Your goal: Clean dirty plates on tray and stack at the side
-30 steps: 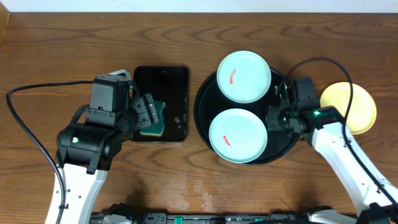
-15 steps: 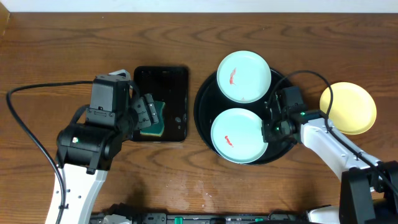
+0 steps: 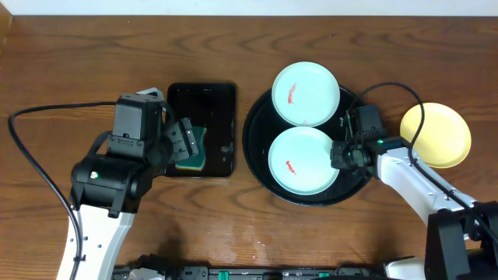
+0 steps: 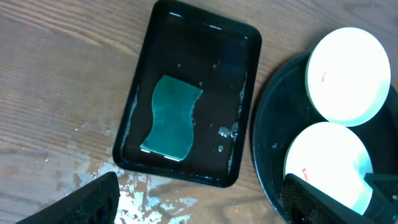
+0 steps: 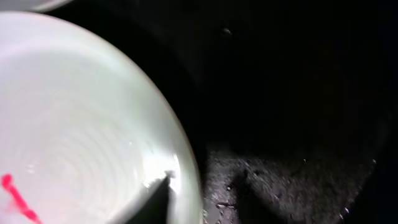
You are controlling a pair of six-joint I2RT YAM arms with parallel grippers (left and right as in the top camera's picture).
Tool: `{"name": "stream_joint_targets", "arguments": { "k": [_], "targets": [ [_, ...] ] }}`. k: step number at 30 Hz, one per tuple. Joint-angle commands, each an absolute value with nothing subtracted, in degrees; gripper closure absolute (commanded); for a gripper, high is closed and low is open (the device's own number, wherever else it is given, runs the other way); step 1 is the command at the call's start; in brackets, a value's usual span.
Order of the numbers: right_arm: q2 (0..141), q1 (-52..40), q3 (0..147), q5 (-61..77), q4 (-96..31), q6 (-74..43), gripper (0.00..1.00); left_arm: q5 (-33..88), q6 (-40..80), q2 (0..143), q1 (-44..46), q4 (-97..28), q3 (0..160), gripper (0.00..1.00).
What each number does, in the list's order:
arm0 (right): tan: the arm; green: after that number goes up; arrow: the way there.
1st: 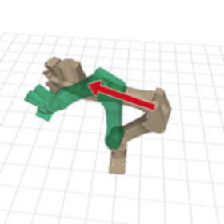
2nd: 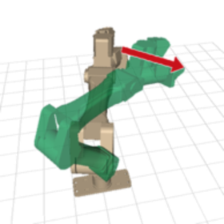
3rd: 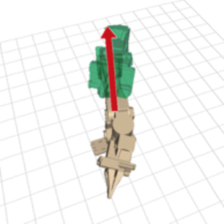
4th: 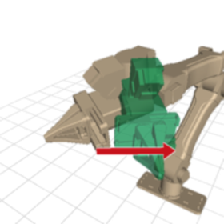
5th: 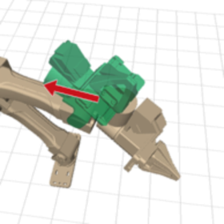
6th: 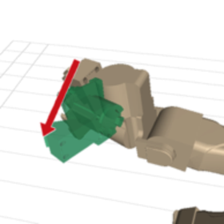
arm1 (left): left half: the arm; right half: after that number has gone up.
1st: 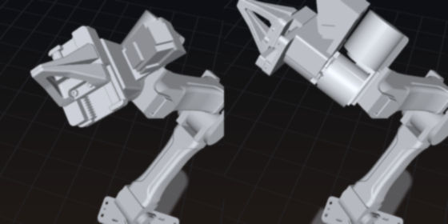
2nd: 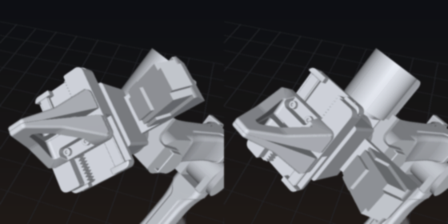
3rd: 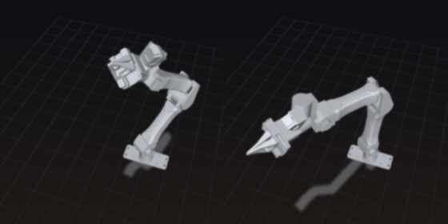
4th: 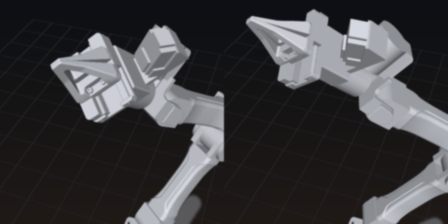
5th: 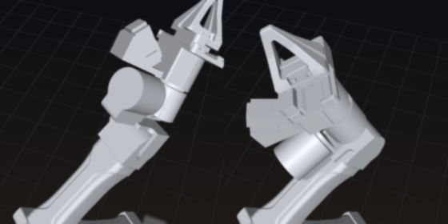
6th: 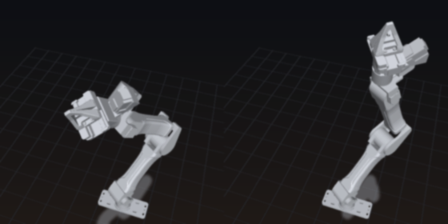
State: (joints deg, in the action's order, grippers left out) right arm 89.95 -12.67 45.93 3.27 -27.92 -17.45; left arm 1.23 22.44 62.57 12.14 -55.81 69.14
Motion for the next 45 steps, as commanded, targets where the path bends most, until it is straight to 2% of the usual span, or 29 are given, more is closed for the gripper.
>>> {"name": "stream_joint_targets", "arguments": {
  "k": [1,9,11,19,22,28,29,30,33,40,42,44,45],
  "targets": [
    [89.14,-12.47,46.11,2.39,-29.04,-17.65,0.55,1.32,22.09,62.72,11.92,-56.66,70.15,0.17],
    [87.11,-12.40,46.13,2.44,-30.65,-12.53,0.53,1.28,22.70,68.31,11.97,-55.18,63.77,0.19],
    [85.36,-12.40,46.13,2.52,-31.16,-12.21,0.53,1.26,23.07,71.68,11.97,-53.04,61.78,0.23],
    [73.71,-12.43,46.13,9.63,-36.32,-9.08,0.53,-1.83,23.14,88.25,11.90,-42.41,59.40,0.27],
    [70.26,-12.43,46.13,10.85,-38.06,-9.13,0.54,-3.03,21.87,93.95,11.90,-37.76,59.40,0.39],
    [67.33,-12.47,46.13,12.34,-38.94,-9.32,0.54,-3.05,18.22,103.09,11.90,-29.95,59.40,0.50],
    [67.35,-12.47,46.13,12.53,-39.05,-9.41,0.54,-3.05,18.20,104.75,11.90,-28.77,59.40,0.55],
    [67.35,-12.49,46.13,12.91,-39.22,-9.63,0.54,-3.03,18.22,106.02,11.90,-27.94,59.40,0.61],
    [67.37,-12.53,46.13,14.48,-39.75,-9.63,0.55,-1.67,18.24,108.27,11.90,-27.29,59.42,0.92],
    [67.37,-12.53,46.13,14.46,-39.90,-9.58,0.55,1.32,18.24,104.44,11.90,-31.42,61.47,0.92],
    [67.37,-12.53,46.13,14.46,-39.90,-9.61,0.56,1.32,18.24,102.13,11.90,-33.19,62.00,0.70],
    [67.37,-12.53,46.13,14.46,-39.88,-9.61,0.56,1.30,18.22,99.46,11.90,-34.98,62.02,0.56],
    [67.37,-12.53,46.13,14.46,-39.88,-9.61,0.56,1.30,18.24,98.39,11.90,-35.79,62.02,0.52]
  ]
}}
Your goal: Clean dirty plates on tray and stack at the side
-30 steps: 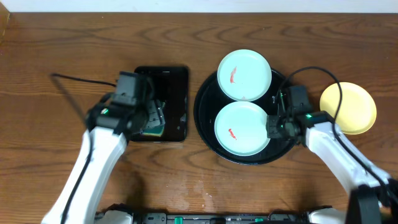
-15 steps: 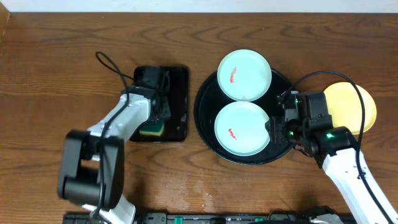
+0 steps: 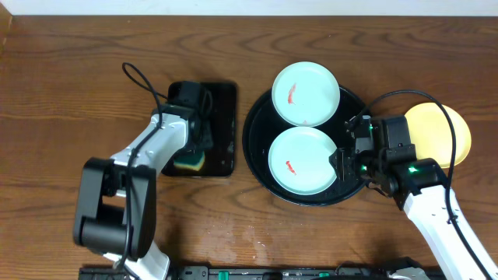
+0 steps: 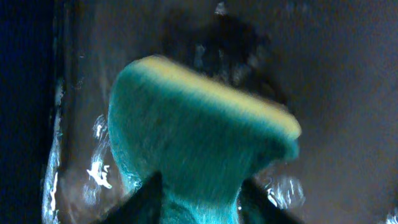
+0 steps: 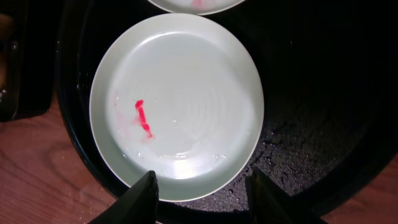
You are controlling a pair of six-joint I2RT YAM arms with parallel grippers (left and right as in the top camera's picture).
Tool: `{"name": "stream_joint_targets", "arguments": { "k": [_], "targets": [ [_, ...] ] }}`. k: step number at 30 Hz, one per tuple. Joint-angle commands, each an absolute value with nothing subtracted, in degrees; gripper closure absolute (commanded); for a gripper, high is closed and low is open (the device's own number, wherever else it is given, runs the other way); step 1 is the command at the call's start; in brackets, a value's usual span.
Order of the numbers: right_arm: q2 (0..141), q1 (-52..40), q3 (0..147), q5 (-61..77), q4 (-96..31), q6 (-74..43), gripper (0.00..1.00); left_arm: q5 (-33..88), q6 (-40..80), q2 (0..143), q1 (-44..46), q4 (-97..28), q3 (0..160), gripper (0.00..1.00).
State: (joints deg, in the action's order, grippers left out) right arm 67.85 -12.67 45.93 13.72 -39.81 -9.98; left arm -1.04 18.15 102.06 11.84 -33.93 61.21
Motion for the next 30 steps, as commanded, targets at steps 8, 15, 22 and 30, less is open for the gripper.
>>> {"name": "stream_joint_targets", "arguments": {
  "k": [8,15,22,30],
  "targets": [
    [67.40,-12.53,46.13,14.44,-39.90,-9.61,0.56,1.02,18.24,96.47,11.90,-40.88,60.36,0.50],
    [67.40,-12.53,46.13,14.44,-39.88,-9.63,0.56,0.91,18.68,100.55,11.90,-34.81,53.52,0.74],
    [67.40,-12.51,46.13,14.44,-39.86,-9.61,0.56,0.91,18.63,99.35,11.90,-37.26,56.73,0.93],
    [67.40,-12.51,46.13,14.44,-39.88,-9.63,0.56,0.82,18.63,93.84,11.90,-40.21,61.58,0.53]
  ]
}}
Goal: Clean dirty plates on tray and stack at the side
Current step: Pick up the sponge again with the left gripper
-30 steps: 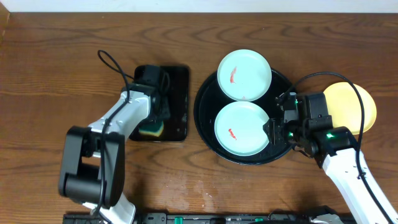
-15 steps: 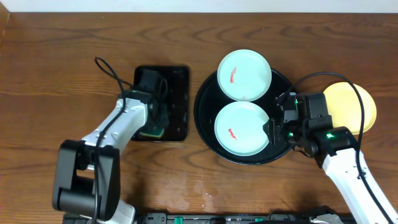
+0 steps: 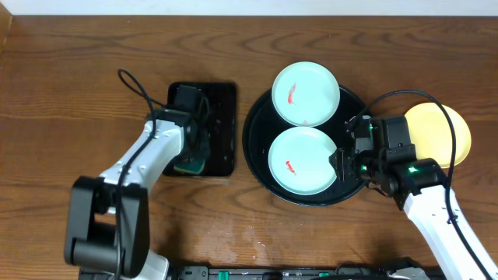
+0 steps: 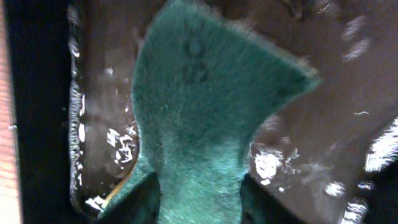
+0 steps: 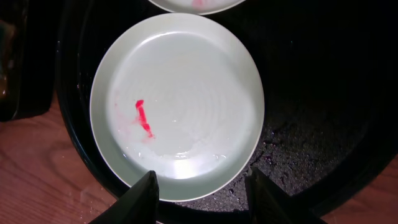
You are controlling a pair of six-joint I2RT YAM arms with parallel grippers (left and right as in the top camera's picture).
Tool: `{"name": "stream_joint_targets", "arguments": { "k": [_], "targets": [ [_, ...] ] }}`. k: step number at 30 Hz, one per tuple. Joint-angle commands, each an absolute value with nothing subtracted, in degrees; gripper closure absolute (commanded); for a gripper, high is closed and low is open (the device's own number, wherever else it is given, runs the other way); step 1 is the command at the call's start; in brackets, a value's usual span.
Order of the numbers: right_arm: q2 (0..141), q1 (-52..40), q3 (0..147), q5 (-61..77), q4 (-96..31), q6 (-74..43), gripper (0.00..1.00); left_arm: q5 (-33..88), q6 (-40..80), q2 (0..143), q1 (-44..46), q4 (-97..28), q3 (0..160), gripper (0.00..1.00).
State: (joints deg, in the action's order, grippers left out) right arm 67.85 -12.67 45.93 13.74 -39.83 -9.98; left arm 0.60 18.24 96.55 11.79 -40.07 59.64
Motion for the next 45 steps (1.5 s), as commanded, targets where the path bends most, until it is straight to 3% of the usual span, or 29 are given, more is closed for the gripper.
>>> {"name": "stream_joint_targets", "arguments": {
  "k": [1,10,13,17,19,26,29,33,38,40,41,43,45],
  "targets": [
    [67.40,-12.51,46.13,14.41,-39.88,-9.63,0.56,0.67,18.63,93.80,11.90,-40.21,61.58,0.53],
    [67.40,-12.51,46.13,14.39,-39.83,-9.61,0.55,-3.22,18.70,97.51,11.92,-36.56,57.32,0.56],
    [67.40,-12.51,46.11,14.39,-39.66,-9.61,0.55,-2.24,18.70,100.12,11.90,-35.18,56.34,0.67],
    [67.46,-12.53,46.11,12.14,-38.57,-9.54,0.53,1.63,18.68,101.75,11.90,-34.83,56.38,0.92],
    [67.81,-12.53,46.11,10.76,-37.80,-9.54,0.53,2.68,18.68,101.14,11.90,-35.42,56.97,0.93],
    [73.93,-12.40,46.11,10.33,-32.64,-9.58,0.71,2.61,18.65,95.48,11.97,-43.29,64.51,0.92],
    [78.61,-12.43,46.11,10.35,-30.06,-9.56,0.71,2.72,18.65,91.98,11.97,-45.84,67.20,0.93],
    [85.32,-12.43,46.11,7.53,-29.12,-9.54,0.58,6.55,18.63,86.65,11.97,-46.65,67.61,0.93],
    [89.71,-12.40,46.11,5.82,-28.45,-9.08,0.58,6.04,17.54,84.47,11.97,-47.35,67.61,0.92],
    [89.95,-12.38,46.11,5.82,-28.03,-8.88,0.58,3.44,17.56,85.06,11.97,-47.57,67.46,0.73],
    [89.93,-12.38,46.11,5.82,-27.92,-8.88,0.58,2.39,17.56,85.45,11.97,-47.57,67.22,0.69],
    [89.91,-12.36,46.11,5.80,-27.90,-8.86,0.58,0.54,17.63,86.91,11.97,-47.03,66.04,0.62],
    [89.93,-12.36,46.11,5.80,-28.01,-7.84,0.58,0.58,17.63,88.60,11.94,-45.93,64.84,0.62]
  ]
}}
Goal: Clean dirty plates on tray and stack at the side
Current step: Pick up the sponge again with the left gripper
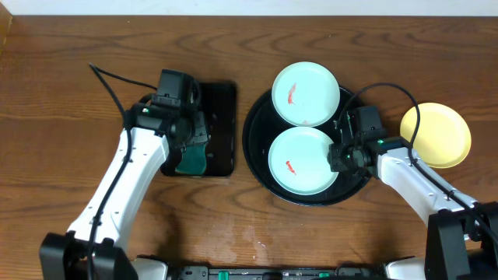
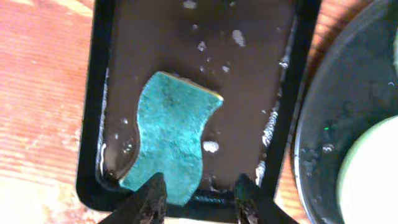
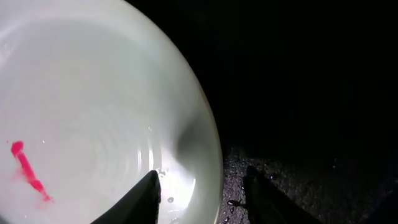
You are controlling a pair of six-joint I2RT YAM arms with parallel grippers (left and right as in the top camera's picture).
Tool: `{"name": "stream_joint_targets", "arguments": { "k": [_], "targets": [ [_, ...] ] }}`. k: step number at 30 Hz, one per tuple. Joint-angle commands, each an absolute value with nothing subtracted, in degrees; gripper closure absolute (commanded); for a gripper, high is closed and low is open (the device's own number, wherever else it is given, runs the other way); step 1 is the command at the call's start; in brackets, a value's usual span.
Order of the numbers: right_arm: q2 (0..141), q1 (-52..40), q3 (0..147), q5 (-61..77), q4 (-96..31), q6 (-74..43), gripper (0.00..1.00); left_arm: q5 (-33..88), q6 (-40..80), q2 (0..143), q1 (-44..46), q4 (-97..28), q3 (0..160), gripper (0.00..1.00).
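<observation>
Two pale plates lie on the round black tray (image 1: 253, 132): the far plate (image 1: 305, 93) and the near plate (image 1: 303, 161), each with a red smear. My right gripper (image 1: 340, 155) (image 3: 200, 176) is open and low, one finger inside the near plate (image 3: 93, 112) and the other outside its right rim. Nothing is gripped. A green sponge (image 2: 171, 134) lies flat in the small black rectangular tray (image 2: 93, 124). My left gripper (image 2: 199, 183) (image 1: 193, 140) hangs open above the sponge's near end, holding nothing.
A yellow plate (image 1: 436, 134) sits on the bare wood right of the round tray. Water drops wet the small tray's floor. The round tray's edge (image 2: 323, 112) lies close to the right of the small tray. Cables trail from both arms.
My left gripper was down close at the sponge; now it is higher and the sponge lies alone in its tray. My right gripper was above the near plate and now straddles its right rim.
At first my left gripper hung open high over the sponge tray while my right sat low at the near plate's rim. Then the left was down around the sponge, which showed its yellow edge, and the right was raised. Now the left is up, empty, and the right is low again.
</observation>
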State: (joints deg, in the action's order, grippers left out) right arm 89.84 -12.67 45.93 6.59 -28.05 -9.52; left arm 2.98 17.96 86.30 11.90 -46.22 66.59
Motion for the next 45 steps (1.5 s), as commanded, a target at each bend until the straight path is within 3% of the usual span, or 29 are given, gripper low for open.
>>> {"name": "stream_joint_targets", "arguments": {
  "k": [1,12,15,18,21,26,27,30,31,32,37,45],
  "targets": [
    [89.95,-12.36,46.11,5.82,-27.92,-7.09,0.60,0.60,17.63,89.73,11.94,-45.54,64.38,0.61],
    [93.97,-11.88,46.09,5.82,-25.19,-4.16,0.71,0.40,17.58,101.75,11.97,-44.27,64.16,0.58],
    [95.00,-11.66,46.09,5.78,-24.21,-4.16,0.85,0.40,17.58,103.44,11.94,-44.03,64.16,0.58],
    [94.80,-11.66,46.09,5.78,-23.79,-4.51,0.91,0.40,17.61,103.96,11.94,-43.51,64.03,0.61],
    [94.72,-11.66,46.11,3.97,-23.66,-8.56,0.95,0.84,17.63,104.18,11.97,-41.80,63.16,0.67],
    [94.72,-11.66,46.11,2.85,-23.55,-10.20,0.94,4.95,17.63,104.18,11.97,-37.26,59.83,0.68],
    [94.72,-11.66,46.11,2.87,-23.57,-10.20,0.92,4.86,17.58,104.18,11.97,-36.60,59.13,0.67],
    [94.72,-11.66,46.11,3.07,-23.59,-10.17,0.83,2.33,17.58,104.18,11.94,-36.36,58.26,0.43],
    [94.72,-11.66,46.11,3.05,-23.59,-10.15,0.82,1.34,17.56,104.18,11.94,-36.49,58.24,0.43],
    [94.72,-11.66,46.11,3.05,-23.57,-9.98,0.82,0.43,17.56,104.18,11.94,-36.51,58.24,0.47],
    [94.72,-11.66,46.11,3.05,-23.57,-9.98,0.82,0.23,17.58,104.16,11.97,-36.07,58.30,0.91],
    [94.72,-11.66,46.11,3.03,-23.57,-8.86,0.82,0.84,17.58,102.63,11.97,-42.52,63.37,0.92]
  ]
}}
